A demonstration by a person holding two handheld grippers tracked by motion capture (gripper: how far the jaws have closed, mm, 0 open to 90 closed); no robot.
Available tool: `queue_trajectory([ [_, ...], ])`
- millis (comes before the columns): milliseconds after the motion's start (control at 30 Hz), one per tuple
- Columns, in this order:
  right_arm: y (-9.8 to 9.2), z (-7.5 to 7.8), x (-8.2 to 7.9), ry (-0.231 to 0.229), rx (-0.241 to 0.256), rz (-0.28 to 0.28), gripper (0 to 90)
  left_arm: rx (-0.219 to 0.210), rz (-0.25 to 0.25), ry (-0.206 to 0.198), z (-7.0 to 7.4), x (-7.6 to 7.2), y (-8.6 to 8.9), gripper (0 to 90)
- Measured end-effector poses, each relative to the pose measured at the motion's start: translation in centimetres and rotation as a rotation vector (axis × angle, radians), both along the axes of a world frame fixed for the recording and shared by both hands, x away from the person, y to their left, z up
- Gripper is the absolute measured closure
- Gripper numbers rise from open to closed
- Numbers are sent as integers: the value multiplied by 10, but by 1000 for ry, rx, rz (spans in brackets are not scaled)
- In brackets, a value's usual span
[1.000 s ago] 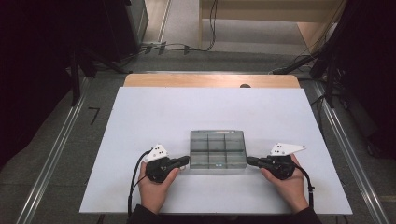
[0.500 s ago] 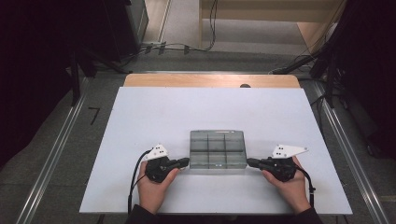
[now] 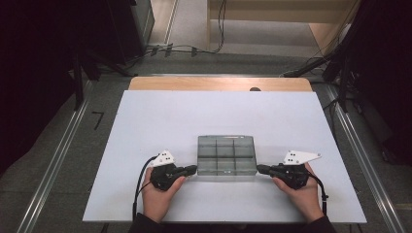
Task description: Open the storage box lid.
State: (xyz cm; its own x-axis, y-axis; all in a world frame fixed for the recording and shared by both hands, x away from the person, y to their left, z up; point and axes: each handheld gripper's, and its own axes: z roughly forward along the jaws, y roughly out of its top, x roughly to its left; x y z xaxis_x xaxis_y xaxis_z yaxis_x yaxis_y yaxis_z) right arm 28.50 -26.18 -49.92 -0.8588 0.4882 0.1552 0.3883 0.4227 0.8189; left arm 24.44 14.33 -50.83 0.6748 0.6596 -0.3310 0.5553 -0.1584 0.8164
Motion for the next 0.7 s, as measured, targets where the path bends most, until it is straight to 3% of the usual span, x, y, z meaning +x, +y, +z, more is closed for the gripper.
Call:
queue_trajectory([
  [333, 1, 2, -1, -11, 8, 0, 885, -17, -8, -15, 1, -1, 1, 898],
  [700, 1, 8, -2, -24, 51, 5, 885, -50, -8, -55, 7, -2, 3, 898],
])
